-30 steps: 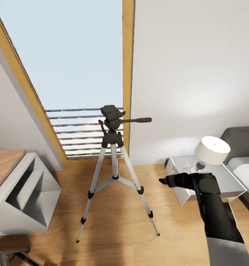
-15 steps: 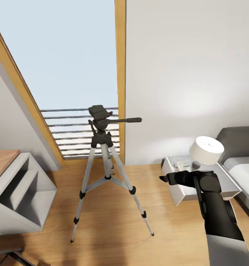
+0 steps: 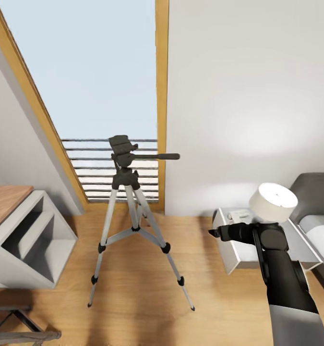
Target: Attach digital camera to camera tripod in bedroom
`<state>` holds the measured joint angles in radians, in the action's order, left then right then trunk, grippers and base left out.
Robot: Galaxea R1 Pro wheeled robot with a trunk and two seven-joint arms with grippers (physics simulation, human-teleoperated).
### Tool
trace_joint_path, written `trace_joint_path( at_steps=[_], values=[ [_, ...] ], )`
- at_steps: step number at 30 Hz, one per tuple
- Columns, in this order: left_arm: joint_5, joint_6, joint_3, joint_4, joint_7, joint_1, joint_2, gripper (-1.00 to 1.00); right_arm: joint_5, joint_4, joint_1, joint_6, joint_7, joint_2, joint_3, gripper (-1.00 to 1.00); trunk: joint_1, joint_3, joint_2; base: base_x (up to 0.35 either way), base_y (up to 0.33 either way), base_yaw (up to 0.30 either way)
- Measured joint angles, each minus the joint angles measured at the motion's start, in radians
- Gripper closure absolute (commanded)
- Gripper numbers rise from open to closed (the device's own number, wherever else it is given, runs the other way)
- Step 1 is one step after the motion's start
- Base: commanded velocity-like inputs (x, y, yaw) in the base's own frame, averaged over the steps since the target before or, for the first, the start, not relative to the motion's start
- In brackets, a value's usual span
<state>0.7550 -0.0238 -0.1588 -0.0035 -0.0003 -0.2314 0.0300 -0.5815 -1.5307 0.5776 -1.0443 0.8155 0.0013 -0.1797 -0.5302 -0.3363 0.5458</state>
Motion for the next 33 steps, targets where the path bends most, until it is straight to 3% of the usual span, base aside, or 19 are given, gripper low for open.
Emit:
trace_joint_path(
  at_steps=[17, 33],
  values=[
    [0.000, -0.001, 0.000, 0.000, 0.000, 0.000, 0.001, 1.00, 0.000, 0.002, 0.000, 0.000, 0.000, 0.000, -0.001, -1.00, 0.000, 0.000, 0.000, 0.000, -0.274, 0.271],
    [0.002, -0.003, 0.001, 0.001, 0.000, 0.000, 0.001, 1.00, 0.000, 0.004, 0.000, 0.001, 0.000, 0.002, 0.000, -1.00, 0.000, 0.000, 0.000, 0.000, -0.022, 0.271]
  ],
)
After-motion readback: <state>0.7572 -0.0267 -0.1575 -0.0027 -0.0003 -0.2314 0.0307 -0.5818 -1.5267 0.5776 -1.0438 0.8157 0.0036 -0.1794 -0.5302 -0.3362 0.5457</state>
